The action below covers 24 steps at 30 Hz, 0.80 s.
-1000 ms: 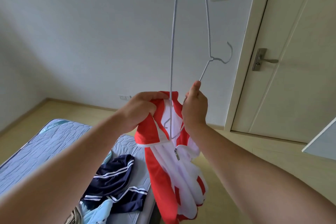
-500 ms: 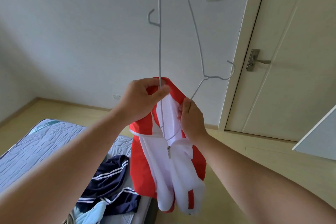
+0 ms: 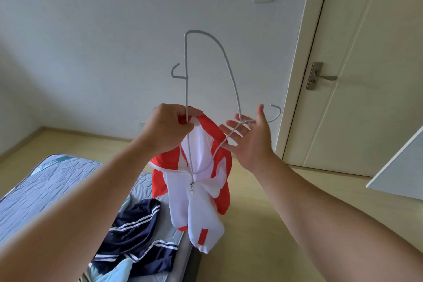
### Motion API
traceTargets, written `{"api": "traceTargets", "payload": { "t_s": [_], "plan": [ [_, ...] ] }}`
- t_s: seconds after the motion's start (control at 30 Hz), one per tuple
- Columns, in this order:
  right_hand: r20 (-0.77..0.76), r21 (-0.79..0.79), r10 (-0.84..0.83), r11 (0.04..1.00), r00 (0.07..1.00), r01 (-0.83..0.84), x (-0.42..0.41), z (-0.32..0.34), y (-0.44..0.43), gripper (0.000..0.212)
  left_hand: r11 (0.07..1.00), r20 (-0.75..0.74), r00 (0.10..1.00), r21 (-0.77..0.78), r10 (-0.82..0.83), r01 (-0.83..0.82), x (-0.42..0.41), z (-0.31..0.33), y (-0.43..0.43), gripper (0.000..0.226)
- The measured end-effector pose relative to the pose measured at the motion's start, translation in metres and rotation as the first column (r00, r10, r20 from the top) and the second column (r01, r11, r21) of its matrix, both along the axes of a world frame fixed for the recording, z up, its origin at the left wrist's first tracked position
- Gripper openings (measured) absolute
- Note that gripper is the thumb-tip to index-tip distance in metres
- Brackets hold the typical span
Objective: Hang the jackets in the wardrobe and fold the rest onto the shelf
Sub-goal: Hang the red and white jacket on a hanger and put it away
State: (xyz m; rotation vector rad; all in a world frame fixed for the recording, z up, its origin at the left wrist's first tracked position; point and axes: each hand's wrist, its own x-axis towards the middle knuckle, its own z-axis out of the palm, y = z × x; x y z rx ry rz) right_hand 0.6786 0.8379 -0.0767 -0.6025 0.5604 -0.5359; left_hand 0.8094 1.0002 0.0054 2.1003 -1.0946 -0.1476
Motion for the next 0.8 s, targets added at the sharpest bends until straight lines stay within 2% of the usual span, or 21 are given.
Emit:
{"api": "traceTargets", "payload": {
  "t_s": [0.1, 0.17, 0.23, 0.37, 0.57, 0.7, 0.8],
  "plan": [
    [-0.043, -0.074, 0.024, 0.997, 0.999, -0.028, 0.004, -0.003, 0.004, 0.037, 0.990, 0.020, 0.998, 0.128, -0.068, 0.064, 0.004, 0.013, 0.006, 0.067],
    [-0.031, -0.101, 0.062, 0.993, 0.998, -0.065, 0.008, -0.004, 0.008, 0.032, 0.966, 0.032, 0.988, 0.218, -0.149, 0.139, 0.007, 0.023, 0.012, 0.084],
    [-0.026, -0.142, 0.100, 0.985, 0.995, -0.103, 0.012, -0.005, 0.011, 0.030, 0.952, 0.018, 0.980, 0.243, -0.197, 0.187, 0.012, 0.030, 0.020, 0.092],
    [-0.092, -0.263, 0.086, 0.959, 0.992, -0.107, 0.013, -0.011, 0.005, 0.027, 0.977, -0.214, 0.959, 0.069, -0.184, 0.203, 0.023, 0.037, 0.040, 0.088],
    [-0.340, -0.580, -0.053, 0.798, 0.939, -0.165, 0.006, -0.020, -0.007, 0.035, 0.991, -0.258, 0.961, 0.068, -0.098, 0.119, 0.036, 0.037, 0.062, 0.088],
    [-0.381, -0.670, -0.120, 0.719, 0.917, -0.184, 0.009, -0.018, -0.006, 0.036, 0.965, -0.079, 0.997, 0.261, 0.013, 0.008, 0.047, 0.028, 0.067, 0.089],
    [-0.351, -0.735, -0.194, 0.664, 0.916, -0.141, 0.011, -0.015, -0.003, 0.034, 0.933, 0.023, 0.999, 0.357, 0.042, -0.047, 0.055, 0.025, 0.074, 0.084]
  ]
}}
